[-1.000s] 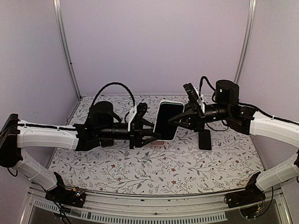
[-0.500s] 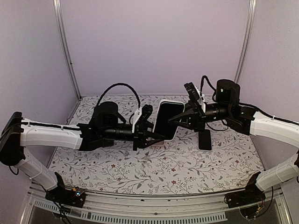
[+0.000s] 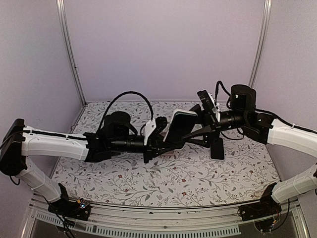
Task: Put the phone into the phone case
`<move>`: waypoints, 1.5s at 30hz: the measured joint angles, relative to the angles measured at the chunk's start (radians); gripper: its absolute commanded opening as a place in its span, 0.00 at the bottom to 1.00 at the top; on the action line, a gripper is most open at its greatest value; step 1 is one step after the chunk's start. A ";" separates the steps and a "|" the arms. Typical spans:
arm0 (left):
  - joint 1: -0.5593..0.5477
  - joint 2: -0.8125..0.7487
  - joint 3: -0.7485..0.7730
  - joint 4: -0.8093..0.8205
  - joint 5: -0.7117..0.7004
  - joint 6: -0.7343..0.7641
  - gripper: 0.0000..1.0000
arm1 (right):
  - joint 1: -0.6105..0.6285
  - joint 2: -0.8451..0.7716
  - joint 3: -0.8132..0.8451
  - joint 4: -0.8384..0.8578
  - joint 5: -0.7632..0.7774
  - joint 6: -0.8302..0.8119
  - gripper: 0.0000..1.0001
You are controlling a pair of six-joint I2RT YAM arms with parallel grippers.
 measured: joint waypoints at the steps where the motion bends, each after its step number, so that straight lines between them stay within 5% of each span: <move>1: -0.003 -0.002 -0.003 -0.019 -0.018 0.018 0.00 | 0.001 -0.007 0.002 -0.019 0.005 -0.026 0.81; 13: -0.035 -0.029 -0.019 -0.116 -0.138 0.137 0.00 | 0.002 0.024 0.190 -0.310 0.047 -0.266 0.70; 16: -0.043 -0.029 -0.019 -0.134 -0.149 0.148 0.00 | 0.005 0.042 0.201 -0.344 0.039 -0.293 0.52; 21: -0.052 -0.029 -0.019 -0.146 -0.159 0.153 0.00 | 0.014 0.068 0.219 -0.389 0.031 -0.315 0.00; 29: -0.056 -0.029 -0.018 -0.154 -0.164 0.145 0.00 | 0.019 0.071 0.232 -0.426 0.025 -0.346 0.02; 32: -0.057 -0.029 -0.018 -0.154 -0.165 0.142 0.00 | 0.020 0.071 0.232 -0.426 0.032 -0.345 0.68; 34: -0.059 -0.029 -0.018 -0.152 -0.169 0.140 0.00 | 0.020 0.071 0.232 -0.425 0.061 -0.336 0.82; 41: -0.060 -0.053 -0.049 -0.062 -0.146 0.105 0.00 | 0.020 0.042 0.165 -0.359 0.126 -0.292 0.84; 43: -0.060 -0.068 -0.055 -0.046 -0.142 0.099 0.00 | 0.020 0.020 0.117 -0.321 0.127 -0.271 0.77; 45: -0.060 -0.076 -0.055 -0.026 -0.138 0.095 0.00 | 0.020 0.002 0.072 -0.277 0.120 -0.241 0.57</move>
